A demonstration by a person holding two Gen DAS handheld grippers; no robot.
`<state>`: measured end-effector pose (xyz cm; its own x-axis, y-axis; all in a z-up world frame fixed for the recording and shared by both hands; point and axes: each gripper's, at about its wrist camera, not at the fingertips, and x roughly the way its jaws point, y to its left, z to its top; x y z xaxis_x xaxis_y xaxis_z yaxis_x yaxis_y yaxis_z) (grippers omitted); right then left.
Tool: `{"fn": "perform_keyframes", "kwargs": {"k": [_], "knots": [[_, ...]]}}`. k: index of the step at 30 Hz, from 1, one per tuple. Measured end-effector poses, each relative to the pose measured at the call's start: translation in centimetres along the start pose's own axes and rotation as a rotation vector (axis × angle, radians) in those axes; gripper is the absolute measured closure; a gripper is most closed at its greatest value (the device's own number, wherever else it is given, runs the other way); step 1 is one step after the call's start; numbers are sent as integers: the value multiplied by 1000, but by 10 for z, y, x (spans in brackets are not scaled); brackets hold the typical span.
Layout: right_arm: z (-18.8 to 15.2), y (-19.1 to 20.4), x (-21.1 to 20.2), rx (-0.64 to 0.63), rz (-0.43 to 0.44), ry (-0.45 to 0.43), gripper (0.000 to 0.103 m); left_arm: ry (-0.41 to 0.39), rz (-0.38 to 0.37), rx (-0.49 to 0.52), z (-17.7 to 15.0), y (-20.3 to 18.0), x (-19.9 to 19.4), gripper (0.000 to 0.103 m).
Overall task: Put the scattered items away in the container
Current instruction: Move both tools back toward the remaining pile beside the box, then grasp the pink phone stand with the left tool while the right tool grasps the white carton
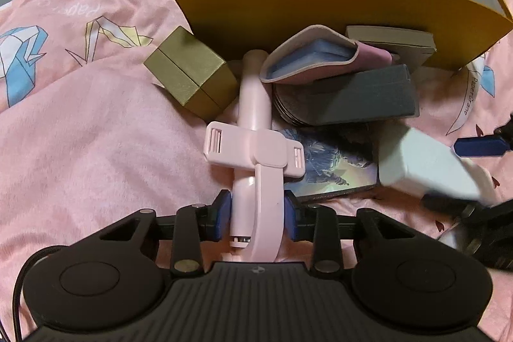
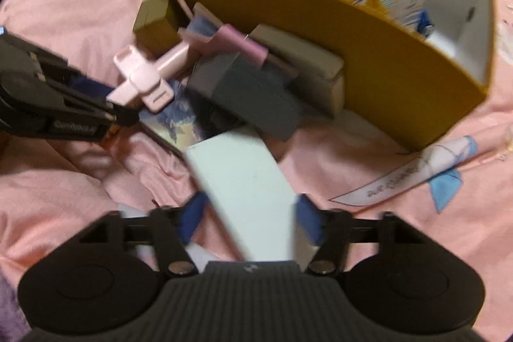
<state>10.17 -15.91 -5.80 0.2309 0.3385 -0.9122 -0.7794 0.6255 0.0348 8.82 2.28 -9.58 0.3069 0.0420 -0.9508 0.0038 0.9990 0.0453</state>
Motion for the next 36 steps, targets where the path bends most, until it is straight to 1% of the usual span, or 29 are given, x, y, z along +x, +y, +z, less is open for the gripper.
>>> {"fn": "perform_keyframes", "kwargs": {"k": [2,3,6,8,13,17,21,22,23,26,31,36], "knots": [[0,-7,-5,2,-69,-10,55,0,0,-1,2,-2,-2,64],[-1,-11,-7,12,-82,-13,55,-1,-1,-3,3,-2,-3,64],[-3,-24,-8,73,-40,-7,55,0,-12,-16,7,-2,-7,64],[-3,-25,-7,73,-39,-8,55,0,-27,-32,11,1,-6,64],[-2,-17,1,14,-49,4,56,12,-55,-62,17,7,-3,63],[3,-4,15,-21,-47,21,54,20,-72,-80,18,11,-1,60],[7,2,24,-55,-48,28,54,19,-95,-111,22,20,9,56],[8,2,24,-59,-45,28,55,19,-97,-110,23,20,10,56],[8,2,24,-61,-42,28,55,16,-102,-107,23,20,11,60],[6,2,19,-60,-32,22,58,4,-103,-93,22,19,9,62],[-1,1,0,-68,-21,2,63,-9,-121,-99,14,22,-1,64],[-7,-9,-23,-15,27,-21,66,-11,-155,-118,2,28,-17,65]]}}
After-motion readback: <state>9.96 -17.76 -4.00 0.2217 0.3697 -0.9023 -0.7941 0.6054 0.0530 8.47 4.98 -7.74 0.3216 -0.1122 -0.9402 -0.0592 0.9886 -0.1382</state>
